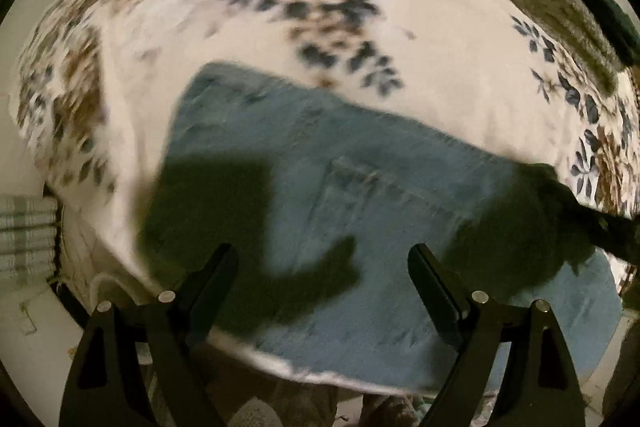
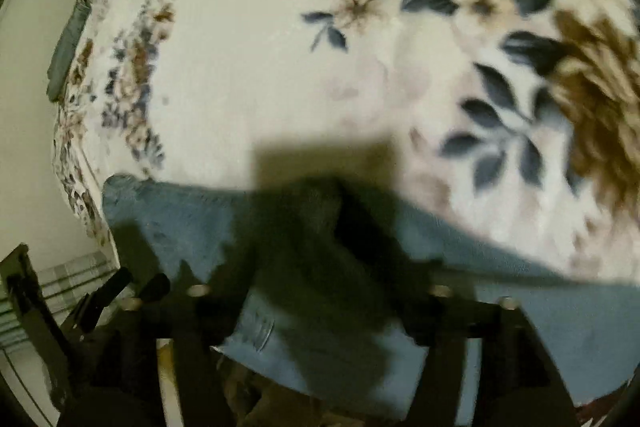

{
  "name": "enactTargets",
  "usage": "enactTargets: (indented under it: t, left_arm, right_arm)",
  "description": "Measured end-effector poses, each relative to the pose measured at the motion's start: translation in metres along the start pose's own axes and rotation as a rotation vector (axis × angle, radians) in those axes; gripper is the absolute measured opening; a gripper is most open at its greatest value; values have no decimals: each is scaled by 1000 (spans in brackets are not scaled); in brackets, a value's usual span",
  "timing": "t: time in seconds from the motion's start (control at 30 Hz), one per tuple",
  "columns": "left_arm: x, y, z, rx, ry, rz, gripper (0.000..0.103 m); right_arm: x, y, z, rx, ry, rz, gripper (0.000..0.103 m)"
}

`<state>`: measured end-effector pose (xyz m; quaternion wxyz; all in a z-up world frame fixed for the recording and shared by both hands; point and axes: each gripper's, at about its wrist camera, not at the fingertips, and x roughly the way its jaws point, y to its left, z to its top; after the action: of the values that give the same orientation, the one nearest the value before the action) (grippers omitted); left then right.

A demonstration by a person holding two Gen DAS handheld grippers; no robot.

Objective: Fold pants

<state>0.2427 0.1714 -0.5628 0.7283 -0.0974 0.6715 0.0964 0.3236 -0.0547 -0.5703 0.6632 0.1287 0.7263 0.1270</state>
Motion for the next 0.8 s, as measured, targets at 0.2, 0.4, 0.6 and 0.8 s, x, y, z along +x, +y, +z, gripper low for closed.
enactTargets:
  t: [0.2,0.4,0.6,0.8]
  left_arm:
    - [-5,64,-23,-120,48,2,87]
    - [27,107,-19,-235,100,-27,84]
    - [48,137,-12,-333,65,-74,25]
    - [27,139,-26,-306,-9,-100,16]
  right_arm:
    - [-20,-14,-90,243,0,15,67]
    - [45,-57,-178,593,140,116,66]
    - [75,-72,-198,727,109,165,28]
    - [65,-67,-197,719,27,108,1]
